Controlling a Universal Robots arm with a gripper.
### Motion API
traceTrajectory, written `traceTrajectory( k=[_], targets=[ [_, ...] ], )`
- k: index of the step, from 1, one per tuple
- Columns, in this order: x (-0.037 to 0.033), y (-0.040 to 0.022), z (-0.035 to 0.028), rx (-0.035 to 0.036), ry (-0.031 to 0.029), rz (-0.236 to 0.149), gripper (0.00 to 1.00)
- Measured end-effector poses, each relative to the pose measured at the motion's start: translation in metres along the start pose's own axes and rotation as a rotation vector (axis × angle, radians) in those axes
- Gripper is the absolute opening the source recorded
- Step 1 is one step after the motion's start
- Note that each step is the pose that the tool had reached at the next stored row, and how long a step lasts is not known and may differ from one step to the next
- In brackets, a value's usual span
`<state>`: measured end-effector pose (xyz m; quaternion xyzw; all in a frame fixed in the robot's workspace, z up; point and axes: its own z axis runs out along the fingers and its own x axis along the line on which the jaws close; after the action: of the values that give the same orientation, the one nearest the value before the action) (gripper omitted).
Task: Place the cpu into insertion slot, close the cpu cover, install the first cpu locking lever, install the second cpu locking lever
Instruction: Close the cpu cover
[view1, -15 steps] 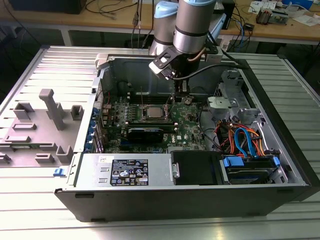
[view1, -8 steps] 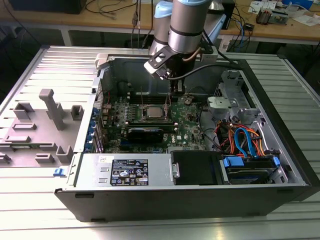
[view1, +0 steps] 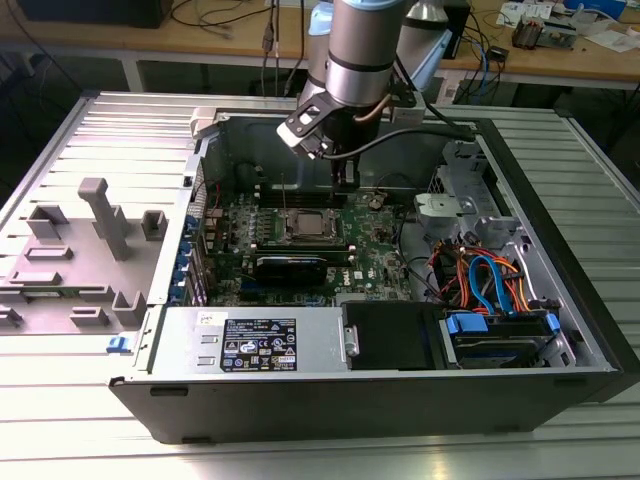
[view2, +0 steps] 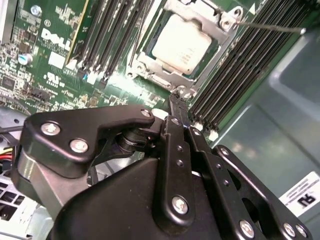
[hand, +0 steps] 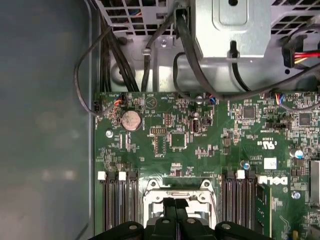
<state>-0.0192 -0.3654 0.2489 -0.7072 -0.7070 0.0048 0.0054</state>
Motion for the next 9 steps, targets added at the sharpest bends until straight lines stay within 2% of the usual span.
traceTrajectory(
  k=[3, 6, 8, 9],
  targets=[
    [-0.0001, -0.0075, 0.0010, -0.0015, 0.0000, 0.000, 0.11],
    [-0.0001, -0.0192, 0.0054, -0.0073, -0.0001, 0.000, 0.11],
    [-0.0001, -0.0259, 0.0084, -0.0081, -0.0001, 0.000, 0.11],
    [-0.0001, -0.0312, 0.0113, -0.0082, -0.0002, -0.001, 0.11]
  ],
)
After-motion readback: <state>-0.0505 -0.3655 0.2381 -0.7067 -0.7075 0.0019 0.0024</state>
